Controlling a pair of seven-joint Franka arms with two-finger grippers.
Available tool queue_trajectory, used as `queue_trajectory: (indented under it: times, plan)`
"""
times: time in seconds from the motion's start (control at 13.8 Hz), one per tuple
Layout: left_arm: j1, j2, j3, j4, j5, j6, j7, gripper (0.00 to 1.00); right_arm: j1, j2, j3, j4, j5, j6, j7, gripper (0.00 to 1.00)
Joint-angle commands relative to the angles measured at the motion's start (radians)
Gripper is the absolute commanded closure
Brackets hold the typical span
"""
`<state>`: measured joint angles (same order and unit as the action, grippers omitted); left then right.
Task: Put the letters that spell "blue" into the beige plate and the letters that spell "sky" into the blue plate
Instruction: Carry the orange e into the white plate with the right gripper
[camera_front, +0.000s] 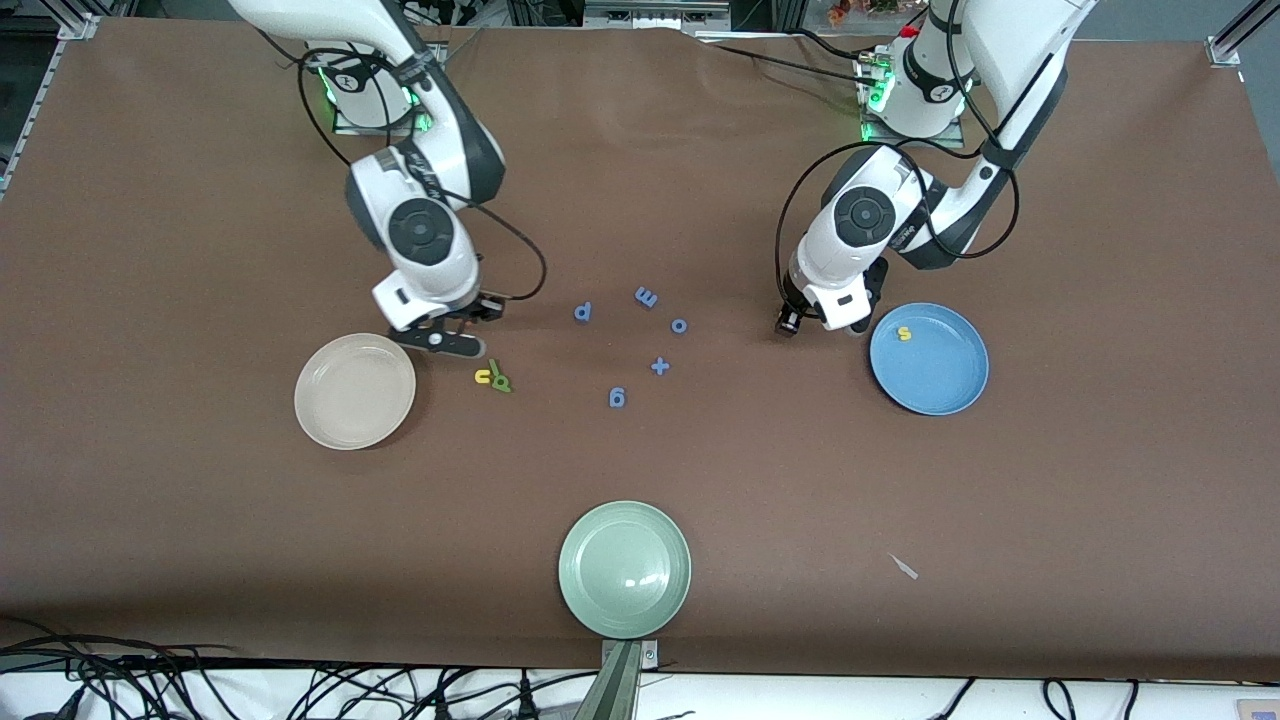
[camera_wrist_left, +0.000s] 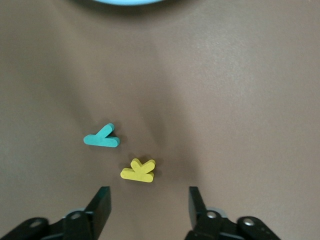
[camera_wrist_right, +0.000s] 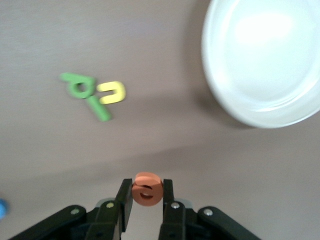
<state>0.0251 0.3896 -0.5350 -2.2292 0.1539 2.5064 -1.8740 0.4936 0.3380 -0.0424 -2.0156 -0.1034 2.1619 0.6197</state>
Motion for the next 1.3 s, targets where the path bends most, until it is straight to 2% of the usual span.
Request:
queue_trajectory:
  times: [0.0,0.14,0.22,0.36,0.51,0.58,0.65,0.72,0.8,1.01,1.23]
  plan:
    - [-0.002,0.011,-0.005,0.034,0.030,-0.003,-0.184,0.14,0.000,-0.028,-0.114,-0.021,0.004,-0.019,-0.220,0.79]
    - [0.001,0.014,-0.003,0.037,0.030,-0.004,-0.238,0.06,-0.001,-0.013,-0.195,-0.018,0.004,0.028,-0.374,0.79]
    - [0.006,0.020,0.000,0.037,0.030,-0.004,-0.241,0.06,-0.007,0.002,-0.223,-0.020,0.004,0.065,-0.421,0.79]
    - [0.016,0.032,0.006,0.042,0.030,-0.001,-0.264,0.06,-0.042,0.024,-0.232,-0.029,0.007,0.120,-0.465,0.77]
    - [0.012,0.034,0.015,0.042,0.053,-0.003,-0.268,0.10,-0.047,0.029,-0.232,-0.035,0.033,0.137,-0.465,0.56]
    - [0.009,0.037,0.012,0.042,0.114,-0.003,-0.239,0.11,-0.047,0.030,-0.232,-0.035,0.063,0.138,-0.465,0.42]
    - [0.009,0.046,0.009,0.042,0.183,-0.003,-0.181,0.14,-0.046,0.030,-0.232,-0.034,0.085,0.136,-0.465,0.35]
    - [0.012,0.049,0.007,0.042,0.208,-0.003,-0.098,0.15,-0.046,0.029,-0.229,-0.032,0.094,0.136,-0.459,0.32]
    - [-0.005,0.061,0.007,0.052,0.214,-0.003,0.003,0.17,-0.043,0.029,-0.220,-0.028,0.102,0.131,-0.448,0.31]
    - [-0.039,0.117,0.007,0.077,0.216,-0.003,0.283,0.18,-0.023,0.038,-0.192,0.009,0.233,0.124,-0.416,0.31]
    - [-0.025,0.118,0.006,0.075,0.214,-0.043,0.431,0.19,0.016,0.101,-0.162,0.081,0.246,0.125,-0.274,0.31]
